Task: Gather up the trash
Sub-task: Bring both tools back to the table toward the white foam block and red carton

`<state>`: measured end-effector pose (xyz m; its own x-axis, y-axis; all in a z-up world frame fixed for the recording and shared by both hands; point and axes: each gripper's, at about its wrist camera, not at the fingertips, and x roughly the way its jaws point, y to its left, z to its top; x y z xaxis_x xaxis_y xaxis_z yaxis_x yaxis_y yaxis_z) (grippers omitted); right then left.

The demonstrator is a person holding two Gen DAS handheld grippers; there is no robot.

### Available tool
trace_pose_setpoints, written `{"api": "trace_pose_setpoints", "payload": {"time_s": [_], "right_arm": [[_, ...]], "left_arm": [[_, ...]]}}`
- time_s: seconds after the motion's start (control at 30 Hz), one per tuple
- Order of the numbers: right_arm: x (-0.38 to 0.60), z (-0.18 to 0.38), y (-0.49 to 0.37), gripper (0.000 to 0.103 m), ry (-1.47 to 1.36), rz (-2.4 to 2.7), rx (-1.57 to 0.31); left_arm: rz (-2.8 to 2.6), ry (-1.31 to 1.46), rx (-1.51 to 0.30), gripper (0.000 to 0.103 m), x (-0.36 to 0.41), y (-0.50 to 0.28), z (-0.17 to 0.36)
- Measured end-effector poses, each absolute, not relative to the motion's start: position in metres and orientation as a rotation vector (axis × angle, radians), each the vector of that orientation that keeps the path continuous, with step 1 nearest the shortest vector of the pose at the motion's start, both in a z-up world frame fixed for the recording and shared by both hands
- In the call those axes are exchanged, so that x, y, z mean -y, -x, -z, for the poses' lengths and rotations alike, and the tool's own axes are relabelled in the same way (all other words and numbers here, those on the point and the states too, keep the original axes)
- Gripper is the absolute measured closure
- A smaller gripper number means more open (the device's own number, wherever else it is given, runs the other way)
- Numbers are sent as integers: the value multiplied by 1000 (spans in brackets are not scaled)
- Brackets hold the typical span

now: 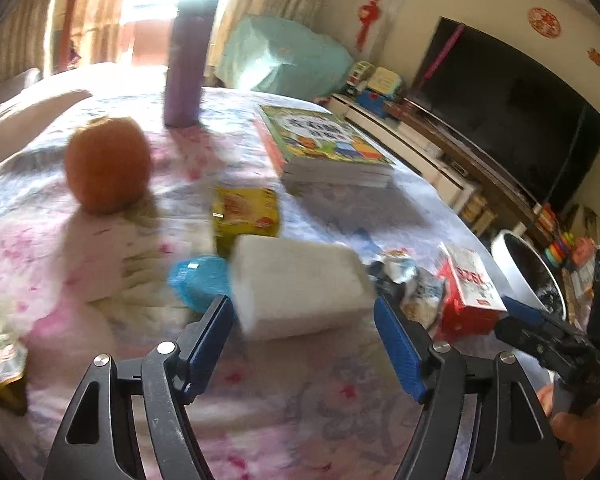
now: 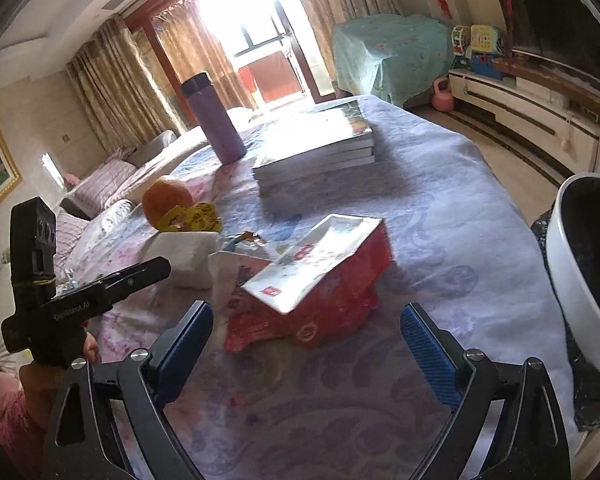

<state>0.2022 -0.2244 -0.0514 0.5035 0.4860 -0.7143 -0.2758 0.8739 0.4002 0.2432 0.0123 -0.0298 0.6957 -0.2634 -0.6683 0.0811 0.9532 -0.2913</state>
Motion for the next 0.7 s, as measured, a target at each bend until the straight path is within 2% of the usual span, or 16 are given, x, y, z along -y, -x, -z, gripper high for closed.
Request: {"api": "trace_pose_setpoints", "payload": {"time_s": [0.03,0.1,0.2,0.47,0.7], "right_arm": [[226,52,-203,15,-247,-463,-941],[231,53,-204,29,-241,-458,-951],[242,55,-202,36,-237,-433,-963],[276,54,-199,34,-284,-351,-961],[252,45,-201,22,-289,-407,-938]], "left_arm": [[213,238,-781,31,-9,-245,32],[252,215,-781,31,1,-244,32],[332,215,-793,31,16,-236,32],[340,151,-812,31,26,-218,34],[184,147,-809,30,4,-245,29]]}}
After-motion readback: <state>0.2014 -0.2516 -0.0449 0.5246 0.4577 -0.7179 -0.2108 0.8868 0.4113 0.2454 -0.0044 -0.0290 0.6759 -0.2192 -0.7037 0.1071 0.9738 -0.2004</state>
